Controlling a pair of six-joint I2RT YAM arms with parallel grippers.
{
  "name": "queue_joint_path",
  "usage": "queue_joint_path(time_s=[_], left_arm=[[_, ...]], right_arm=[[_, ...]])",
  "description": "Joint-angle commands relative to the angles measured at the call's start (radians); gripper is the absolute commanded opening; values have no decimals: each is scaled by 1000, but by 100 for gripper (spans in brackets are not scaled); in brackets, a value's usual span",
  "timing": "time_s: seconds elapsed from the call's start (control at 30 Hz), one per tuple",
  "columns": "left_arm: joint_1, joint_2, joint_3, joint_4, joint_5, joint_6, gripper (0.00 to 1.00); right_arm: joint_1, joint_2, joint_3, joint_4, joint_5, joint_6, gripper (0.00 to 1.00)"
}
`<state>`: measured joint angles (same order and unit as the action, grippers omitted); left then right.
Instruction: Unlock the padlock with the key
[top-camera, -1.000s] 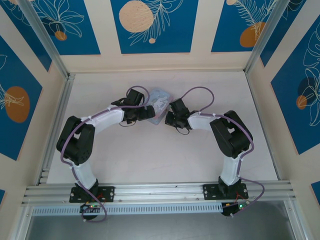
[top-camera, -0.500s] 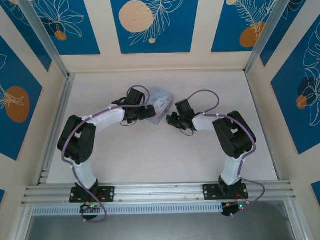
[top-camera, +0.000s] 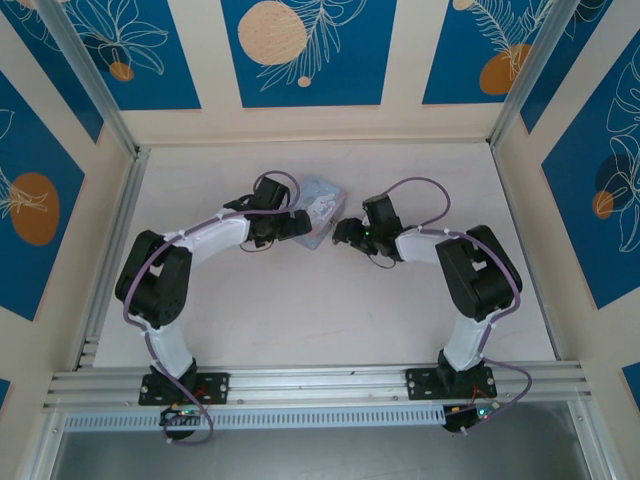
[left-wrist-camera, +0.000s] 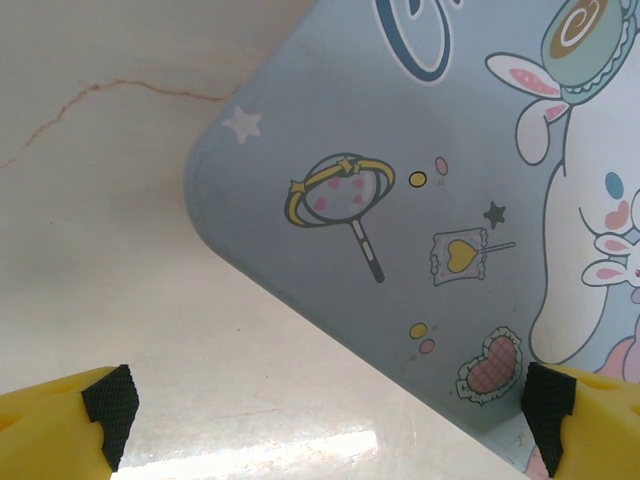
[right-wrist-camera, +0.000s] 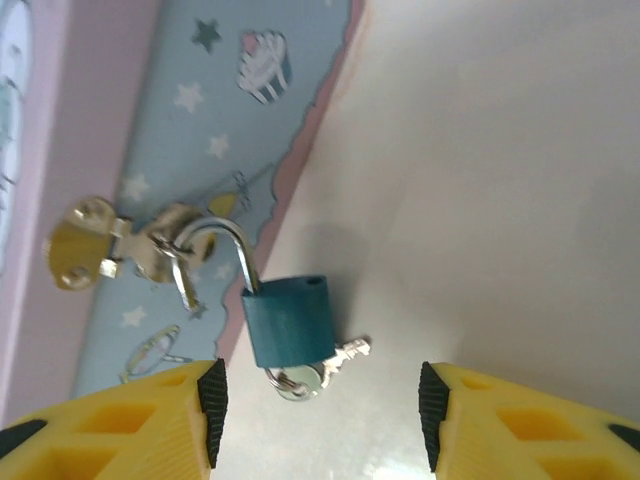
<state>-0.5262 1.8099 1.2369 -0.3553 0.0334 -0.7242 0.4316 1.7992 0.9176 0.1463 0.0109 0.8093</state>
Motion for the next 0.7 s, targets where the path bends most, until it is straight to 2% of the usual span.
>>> queue_joint_path(time_s=[0.0,0.47,0.67], left_arm=[[-5,20,13,-11,11,-4,100],[-6,23,20,-13,14,-6,100],[-6,25,18,-10,15,-9,100]], right_arm=[[7,40,55,-69,1,-31,55],[39,99,100,-100,10,-60,55],[66,125,177,-213,96,-86,55]])
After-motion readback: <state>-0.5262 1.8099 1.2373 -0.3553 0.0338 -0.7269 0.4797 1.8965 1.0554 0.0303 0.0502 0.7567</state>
